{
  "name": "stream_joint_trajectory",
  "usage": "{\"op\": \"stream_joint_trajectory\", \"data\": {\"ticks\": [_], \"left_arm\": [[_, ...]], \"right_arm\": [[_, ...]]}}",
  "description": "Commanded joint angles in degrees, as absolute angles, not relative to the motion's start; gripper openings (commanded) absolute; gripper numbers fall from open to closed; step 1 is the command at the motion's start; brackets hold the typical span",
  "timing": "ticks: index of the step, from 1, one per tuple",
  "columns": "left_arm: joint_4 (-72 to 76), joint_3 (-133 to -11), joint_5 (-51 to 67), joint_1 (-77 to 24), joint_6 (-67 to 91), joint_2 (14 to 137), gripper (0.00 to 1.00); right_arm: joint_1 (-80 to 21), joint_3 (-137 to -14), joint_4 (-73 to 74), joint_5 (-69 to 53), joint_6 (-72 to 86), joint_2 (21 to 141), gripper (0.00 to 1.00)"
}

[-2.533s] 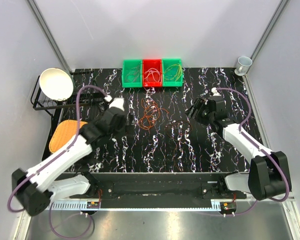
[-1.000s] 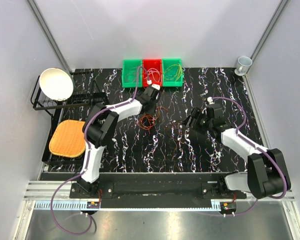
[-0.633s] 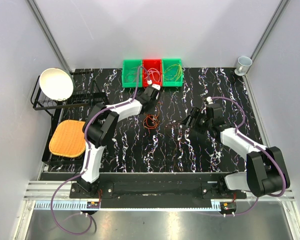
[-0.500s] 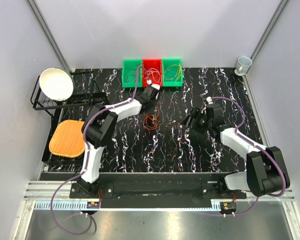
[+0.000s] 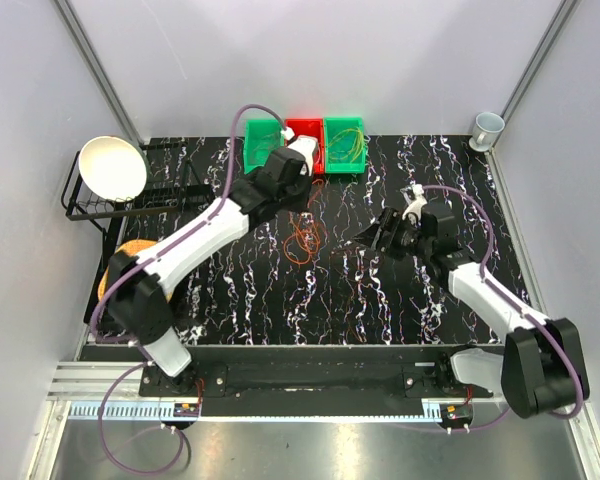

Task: Untangle the cables

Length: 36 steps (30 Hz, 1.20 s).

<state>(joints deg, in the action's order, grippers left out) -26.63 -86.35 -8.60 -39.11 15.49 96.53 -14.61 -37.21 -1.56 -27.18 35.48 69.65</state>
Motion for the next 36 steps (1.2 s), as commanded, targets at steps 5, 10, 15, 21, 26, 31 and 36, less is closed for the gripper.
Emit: {"op": "stream_joint_trajectory", "data": {"ticks": [5,10,15,21,26,31,36], "left_arm": [[-31.5,-84.3,2.7,-39.2,17.7,81.8,0.0],[-31.4,-82.2,4.9,-39.1,18.2,75.7,0.0],[-31.4,-80.4,3.8,-39.2,19.0,72.1,0.0],[-30.1,-79.2,1.4,-39.2,21.4,69.3,0.0],[-29.7,-79.4,1.2,-39.1,22.6,68.5,0.0],[-28.2,-79.9,-1.5,-39.1,25.4,67.8,0.0],[-27.0,-80.2,-4.6,-39.2,29.3,67.2,0.0]], "right_arm": [[-15.3,-40.3,-17.2,-43.0,40.0,62.3,0.81],[-17.5,-42.0,-19.0,-43.2,42.3,63.0,0.82],[-23.0,-43.0,-19.3,-41.1,41.9,63.4,0.82],[-29.9,-42.7,-19.2,-37.4,41.7,64.6,0.81],[-31.9,-42.0,-20.5,-37.0,41.4,65.8,0.81],[-34.3,-42.4,-20.7,-36.1,39.8,68.1,0.81],[-37.3,-42.9,-20.7,-34.9,37.4,70.6,0.8]]}}
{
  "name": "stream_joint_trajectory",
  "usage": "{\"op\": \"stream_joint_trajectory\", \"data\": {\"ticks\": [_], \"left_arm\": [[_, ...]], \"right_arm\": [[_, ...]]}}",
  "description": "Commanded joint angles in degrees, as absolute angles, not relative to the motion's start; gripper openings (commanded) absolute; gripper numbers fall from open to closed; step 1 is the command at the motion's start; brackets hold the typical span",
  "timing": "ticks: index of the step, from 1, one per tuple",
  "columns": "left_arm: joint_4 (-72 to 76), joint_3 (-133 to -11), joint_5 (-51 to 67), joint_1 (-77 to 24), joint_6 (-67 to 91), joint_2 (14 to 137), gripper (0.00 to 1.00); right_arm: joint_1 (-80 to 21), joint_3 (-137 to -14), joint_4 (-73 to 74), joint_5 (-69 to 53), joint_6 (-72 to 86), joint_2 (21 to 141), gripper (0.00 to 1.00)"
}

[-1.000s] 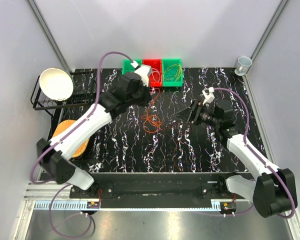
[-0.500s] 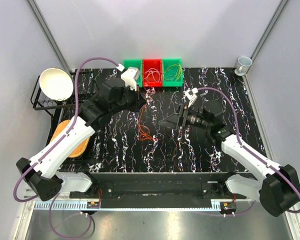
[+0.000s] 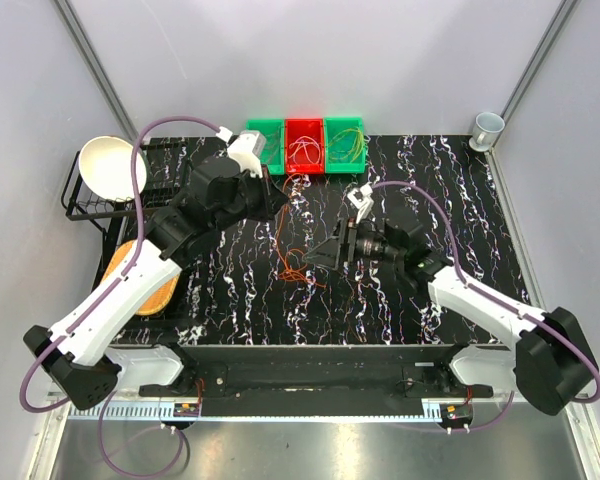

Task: Untangle the cables

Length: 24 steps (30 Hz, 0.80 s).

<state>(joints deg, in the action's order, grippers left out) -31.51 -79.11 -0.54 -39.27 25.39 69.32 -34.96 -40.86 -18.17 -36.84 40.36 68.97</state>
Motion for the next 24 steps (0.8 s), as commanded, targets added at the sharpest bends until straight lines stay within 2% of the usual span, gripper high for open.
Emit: {"op": "stream_joint_trajectory", "data": {"ticks": [1,7,24], "left_arm": [[-26.9,-80.4,-5.6,-39.2,29.8,67.2,0.0],[-27.4,-82.0,-9.2,-38.9,34.4,67.6,0.0],[-27.7,-81.8,-8.6,-35.9,39.0,67.2,0.0]], "right_arm": [[-37.8,-43.2,-20.7,-34.5,36.6,71.2,0.8],[-41.0,-44.1,-22.1,-34.5,32.6,73.2,0.8],[-46.8,-52.8,-17.3,-27.1,25.1,81.8,0.79]]}}
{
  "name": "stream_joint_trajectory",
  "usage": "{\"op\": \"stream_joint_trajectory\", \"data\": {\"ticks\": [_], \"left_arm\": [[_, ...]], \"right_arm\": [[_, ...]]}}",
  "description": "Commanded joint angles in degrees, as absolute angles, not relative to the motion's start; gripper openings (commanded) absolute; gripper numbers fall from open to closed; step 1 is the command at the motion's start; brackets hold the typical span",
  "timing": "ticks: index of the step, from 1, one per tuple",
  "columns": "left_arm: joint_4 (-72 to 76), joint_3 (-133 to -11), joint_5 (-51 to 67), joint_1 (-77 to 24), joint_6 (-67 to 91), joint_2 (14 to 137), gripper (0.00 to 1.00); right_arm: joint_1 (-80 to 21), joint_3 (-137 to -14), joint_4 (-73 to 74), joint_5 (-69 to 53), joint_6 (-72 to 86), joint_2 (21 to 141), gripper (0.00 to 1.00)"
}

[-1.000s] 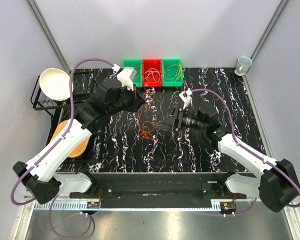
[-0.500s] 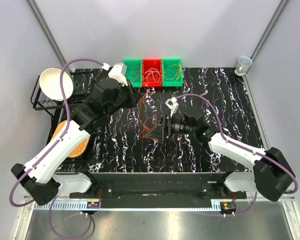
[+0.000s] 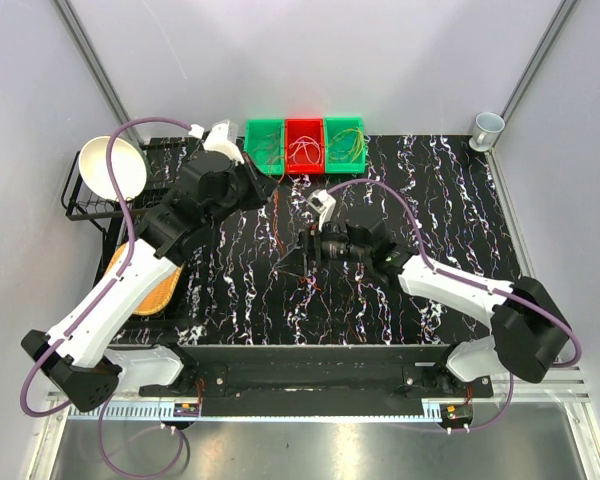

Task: Untangle the cables

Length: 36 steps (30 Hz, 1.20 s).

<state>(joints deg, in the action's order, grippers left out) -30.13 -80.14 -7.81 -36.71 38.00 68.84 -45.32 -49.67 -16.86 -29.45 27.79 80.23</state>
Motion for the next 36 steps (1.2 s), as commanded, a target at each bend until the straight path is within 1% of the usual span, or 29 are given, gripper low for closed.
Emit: {"op": "stream_joint_trajectory", "data": {"ticks": [1,7,15,30,33,35,36], "left_arm": [[-27.7,-81.8,-8.4,-35.8,39.1,67.1,0.0],[-27.9,-81.4,-8.4,-34.7,40.4,66.4,0.0],[-28.6,-80.8,-8.0,-33.6,41.1,65.1,0.0],[-28.0,-80.7,-6.4,-32.7,42.8,65.7,0.0],[-27.9,-80.9,-6.2,-32.7,43.0,65.7,0.0],[-27.9,-80.8,-6.2,-32.6,42.9,65.7,0.0],[-27.9,-80.7,-6.2,-32.3,42.9,65.7,0.0]], "right_arm": [[-46.9,-53.4,-17.2,-26.6,24.8,82.2,0.79],[-48.8,-55.3,-16.6,-23.7,22.9,84.1,0.76],[-49.5,-54.2,-15.6,-14.2,20.4,81.7,0.76],[-50.6,-57.6,-17.8,-13.4,19.2,87.4,0.73],[-50.9,-58.8,-17.8,-13.4,18.7,88.6,0.69],[-51.1,-59.1,-17.8,-13.2,18.5,88.9,0.61],[-51.1,-59.1,-17.8,-13.0,18.4,89.0,0.55]]}}
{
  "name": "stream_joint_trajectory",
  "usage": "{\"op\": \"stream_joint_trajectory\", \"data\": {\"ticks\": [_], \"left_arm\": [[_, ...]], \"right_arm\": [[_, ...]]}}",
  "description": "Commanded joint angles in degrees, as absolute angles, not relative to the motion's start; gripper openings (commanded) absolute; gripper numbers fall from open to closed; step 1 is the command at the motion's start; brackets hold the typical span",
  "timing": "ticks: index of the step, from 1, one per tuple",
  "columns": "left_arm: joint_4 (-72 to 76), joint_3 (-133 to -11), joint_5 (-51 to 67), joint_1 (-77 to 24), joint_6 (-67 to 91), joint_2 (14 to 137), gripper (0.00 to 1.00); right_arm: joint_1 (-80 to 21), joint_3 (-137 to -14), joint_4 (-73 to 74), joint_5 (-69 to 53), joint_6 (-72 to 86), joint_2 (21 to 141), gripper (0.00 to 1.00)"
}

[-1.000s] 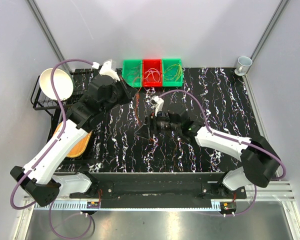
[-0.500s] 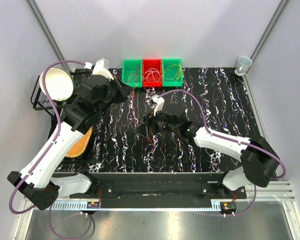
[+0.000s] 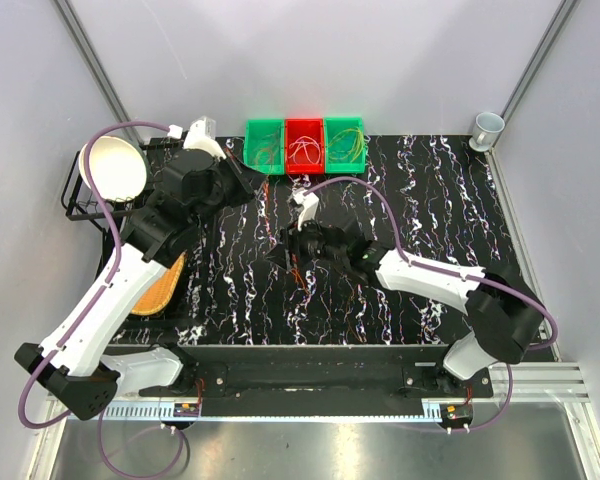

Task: Untangle the cables

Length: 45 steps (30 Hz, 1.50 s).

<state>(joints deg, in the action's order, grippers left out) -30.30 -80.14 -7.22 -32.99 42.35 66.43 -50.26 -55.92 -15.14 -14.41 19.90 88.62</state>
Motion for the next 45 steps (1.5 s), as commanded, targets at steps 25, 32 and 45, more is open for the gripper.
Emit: {"op": "stream_joint_trajectory", "data": {"ticks": [25,32,45], "left_arm": [[-22.8,-66.2,-3.4,-27.4,37.1,69.8,0.77],[-20.0,-57.8,-0.5,-27.4,36.7,65.6,0.9],[-5.0,-40.1,11.0,-27.5,31.8,45.9,0.79]], "right_arm": [[-51.3,-67.0,-3.9,-14.3,21.1,70.0,0.0],[-51.2,-71.9,2.4,-10.9,18.8,67.4,0.0],[-51.1,-74.5,5.5,-7.8,17.1,68.4,0.0]]}}
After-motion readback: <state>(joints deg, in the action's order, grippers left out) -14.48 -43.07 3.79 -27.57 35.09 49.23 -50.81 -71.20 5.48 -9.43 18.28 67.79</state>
